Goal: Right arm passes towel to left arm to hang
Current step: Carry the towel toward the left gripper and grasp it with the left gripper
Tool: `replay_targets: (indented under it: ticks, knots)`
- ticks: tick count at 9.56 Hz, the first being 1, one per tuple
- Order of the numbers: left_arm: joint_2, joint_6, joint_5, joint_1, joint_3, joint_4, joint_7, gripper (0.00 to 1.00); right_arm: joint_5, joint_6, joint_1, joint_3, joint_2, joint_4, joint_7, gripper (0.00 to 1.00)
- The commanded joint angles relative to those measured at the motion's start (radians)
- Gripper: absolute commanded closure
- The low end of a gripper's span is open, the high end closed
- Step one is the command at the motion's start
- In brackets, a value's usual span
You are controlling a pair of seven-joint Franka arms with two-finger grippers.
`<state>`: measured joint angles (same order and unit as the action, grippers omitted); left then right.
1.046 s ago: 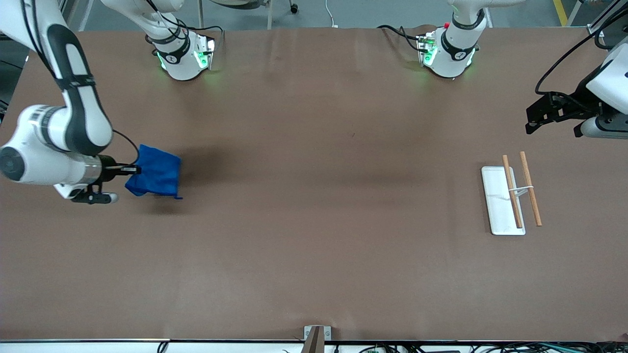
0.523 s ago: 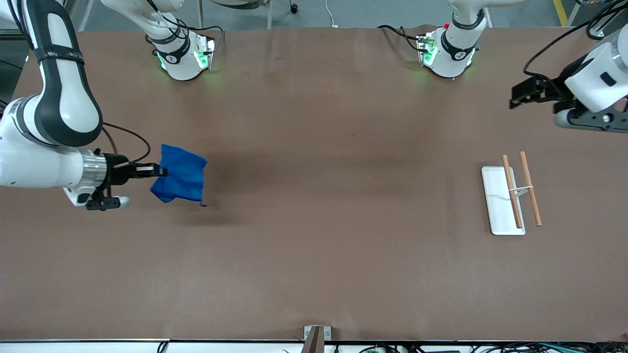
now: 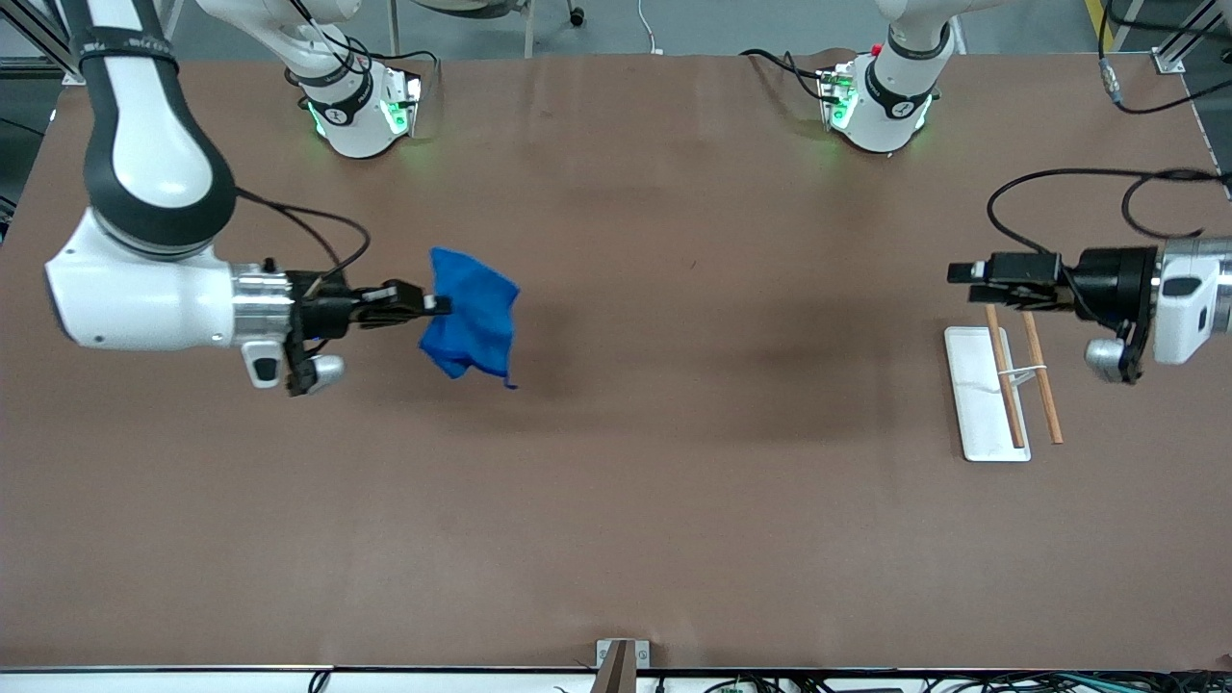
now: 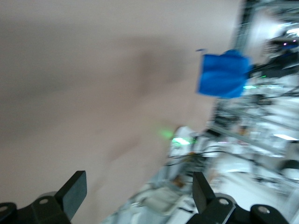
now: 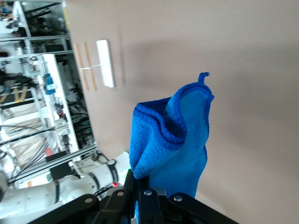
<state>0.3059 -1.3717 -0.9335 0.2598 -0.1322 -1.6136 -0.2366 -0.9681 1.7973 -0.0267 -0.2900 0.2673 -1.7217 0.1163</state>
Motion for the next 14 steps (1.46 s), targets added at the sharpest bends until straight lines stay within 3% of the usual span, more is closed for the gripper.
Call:
replay_targets:
  ticks: [1, 4, 7, 10, 14]
  knots:
    - [-0.008, -0.035, -0.237, -0.008, -0.009, -0.159, -0.053, 0.0, -0.11, 0.138, 0.004, -0.124, -0.003, -0.004, -0.093, 1.0]
    - [0.045, -0.035, -0.491, -0.054, -0.078, -0.265, -0.254, 0.0, -0.282, 0.307, 0.028, -0.245, -0.002, -0.016, -0.115, 1.0]
    - [0.191, 0.013, -0.701, -0.054, -0.225, -0.29, -0.445, 0.0, -0.378, 0.44, 0.043, -0.329, 0.001, -0.016, -0.136, 1.0]
    - [0.264, 0.013, -0.755, -0.065, -0.28, -0.289, -0.522, 0.01, -0.416, 0.533, 0.047, -0.393, 0.001, -0.036, -0.136, 1.0]
    - [0.387, 0.013, -0.808, -0.108, -0.308, -0.293, -0.705, 0.03, -0.416, 0.554, 0.059, -0.394, 0.001, -0.041, -0.136, 1.0]
